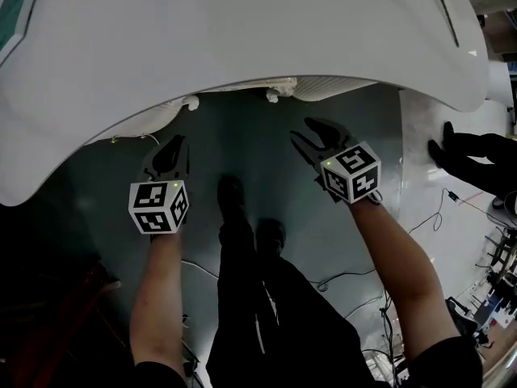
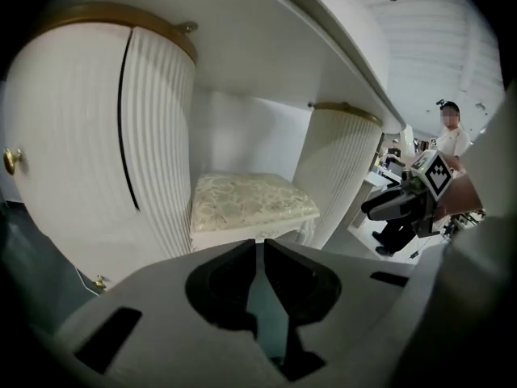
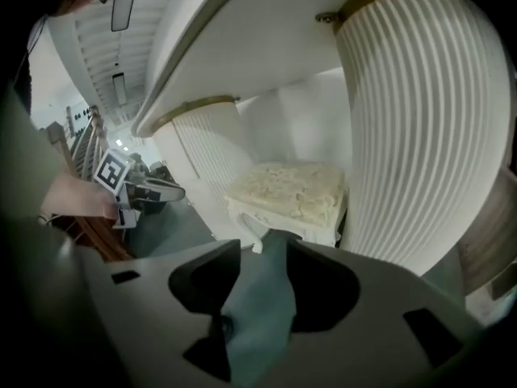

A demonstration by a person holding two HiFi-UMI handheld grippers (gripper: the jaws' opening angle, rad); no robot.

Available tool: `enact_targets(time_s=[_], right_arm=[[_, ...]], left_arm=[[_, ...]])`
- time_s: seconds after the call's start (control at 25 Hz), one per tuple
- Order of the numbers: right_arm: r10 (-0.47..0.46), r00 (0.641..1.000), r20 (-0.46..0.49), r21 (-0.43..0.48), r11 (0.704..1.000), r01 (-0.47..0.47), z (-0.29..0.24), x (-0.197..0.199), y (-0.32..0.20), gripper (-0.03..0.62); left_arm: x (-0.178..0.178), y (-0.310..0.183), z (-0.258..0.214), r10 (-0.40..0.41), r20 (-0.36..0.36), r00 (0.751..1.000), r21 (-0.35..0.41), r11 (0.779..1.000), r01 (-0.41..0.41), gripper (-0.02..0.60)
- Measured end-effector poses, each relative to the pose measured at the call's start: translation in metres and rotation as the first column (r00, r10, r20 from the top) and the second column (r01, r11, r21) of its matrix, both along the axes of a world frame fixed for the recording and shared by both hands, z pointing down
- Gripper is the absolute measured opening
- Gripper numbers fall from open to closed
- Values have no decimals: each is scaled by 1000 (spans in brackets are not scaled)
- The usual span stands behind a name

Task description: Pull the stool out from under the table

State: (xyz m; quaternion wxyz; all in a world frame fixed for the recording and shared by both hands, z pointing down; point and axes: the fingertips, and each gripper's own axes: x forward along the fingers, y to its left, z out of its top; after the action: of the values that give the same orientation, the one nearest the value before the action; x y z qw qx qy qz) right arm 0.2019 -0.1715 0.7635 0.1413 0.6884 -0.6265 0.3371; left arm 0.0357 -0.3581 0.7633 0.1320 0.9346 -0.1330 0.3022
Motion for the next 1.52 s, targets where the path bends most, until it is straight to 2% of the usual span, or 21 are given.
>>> enact_targets(time_s=[0.24,0.52,0.76,0.92,1.2,1.36,1.44,1.52], right_arm=[[40,999,6,-38,998,-40,43,20,-1,189],[59,998,-33,-32,998,-60,79,40,-13,192],[73,991,-111,-18,997,-76,102,63,-28,233],[93,987,-128,-11,995,-95,117,80,-35,250],[58,985,-163,-41,997,-65,154,97,-38,268],[24,980,-196,-55,998,-35,166,85,-38,281],[19,979,-201,-54,998,-31,164,88,-47,281],[21,978,-206,-42,999,-30,160,95,-59,273]], left_arm=[[9,-13,35,6,30,1000,-2,1000,-5,53],[10,-37,68,12,76,997,16,1000,-13,83],[16,-71,90,-5,85,996,35,999,2,121],[24,-87,109,5,105,994,57,998,-11,157],[45,-96,145,25,127,992,79,996,-35,234],[36,-99,163,8,132,991,86,996,-19,237],[39,-107,165,25,151,988,107,993,-41,240],[48,-111,169,67,176,982,119,989,-89,290]])
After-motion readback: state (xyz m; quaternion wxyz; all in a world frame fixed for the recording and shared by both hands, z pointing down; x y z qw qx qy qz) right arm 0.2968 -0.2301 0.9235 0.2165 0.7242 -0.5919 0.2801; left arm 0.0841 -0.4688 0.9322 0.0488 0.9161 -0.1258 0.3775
